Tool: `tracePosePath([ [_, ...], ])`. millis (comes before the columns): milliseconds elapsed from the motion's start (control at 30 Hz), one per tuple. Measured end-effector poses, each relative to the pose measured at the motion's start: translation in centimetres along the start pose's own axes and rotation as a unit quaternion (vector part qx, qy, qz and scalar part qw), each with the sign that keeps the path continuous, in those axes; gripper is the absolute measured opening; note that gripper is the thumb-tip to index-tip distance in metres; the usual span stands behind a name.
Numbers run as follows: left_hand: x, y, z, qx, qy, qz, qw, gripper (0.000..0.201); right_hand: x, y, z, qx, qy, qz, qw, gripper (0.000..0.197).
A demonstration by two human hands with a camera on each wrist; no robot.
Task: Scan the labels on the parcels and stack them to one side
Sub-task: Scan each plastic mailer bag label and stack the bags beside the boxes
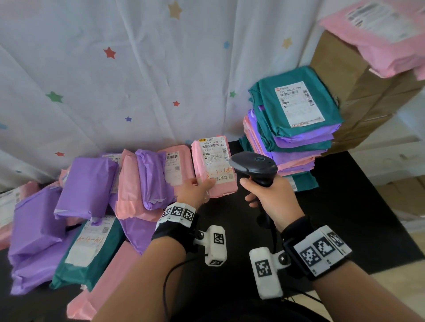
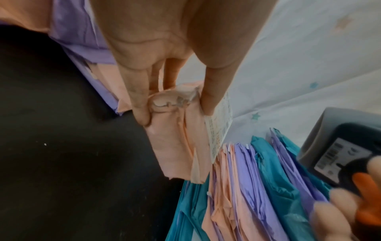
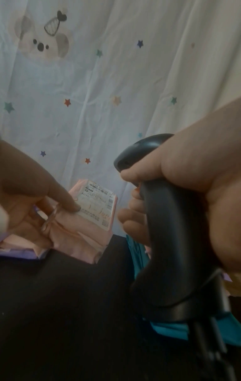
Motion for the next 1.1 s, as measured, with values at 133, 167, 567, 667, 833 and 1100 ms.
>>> tracePosePath([
  [133,2.5,2.4,-0.3,-0.021,-0.059,0.004,0.998,0.035,0.9,-1.9,-1.6,-0.014,0.037,-0.023,0.999,0.015],
  [167,3.1,3.0,-0.5,-0.020,-0.063,-0.004,0.998,0.039,1.1,-2.5,-1.9,-0.017,0.043,-0.028,0.999,0.016],
  [567,7.3,7.8,-3.0,0.142,-0.025,0.004,0.990,0.035,3.7,-6.3,-4.8,-0.088,0.099,-0.036,0.990,0.017],
  [667,7.4,8.2,-3.3,0.196,0.016,0.017,0.980,0.036,3.9,-6.6,-4.9,-0.087,0.104,-0.026,0.990,0.016],
  [833,4.6,6.7,-2.8,0.194,0.060,-0.065,0.977,0.036,3.7,-6.1,-4.7,-0.079,0.094,-0.001,0.992,0.015],
  [1100,-5.7,0.0,3.2,0.207,0.118,-0.189,0.953,0.024,2.1,-0.6,-4.1,-0.090,0.048,0.091,0.991,0.013],
])
Point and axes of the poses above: each hand's wrist, its own x-axis towards the middle knuckle, its own y-axis out of the palm, z = x × y, the point moved 7 cm from there along x, towards the middle knuckle, and after that the axes turned 6 degrees about y, right-handed, at the moved point
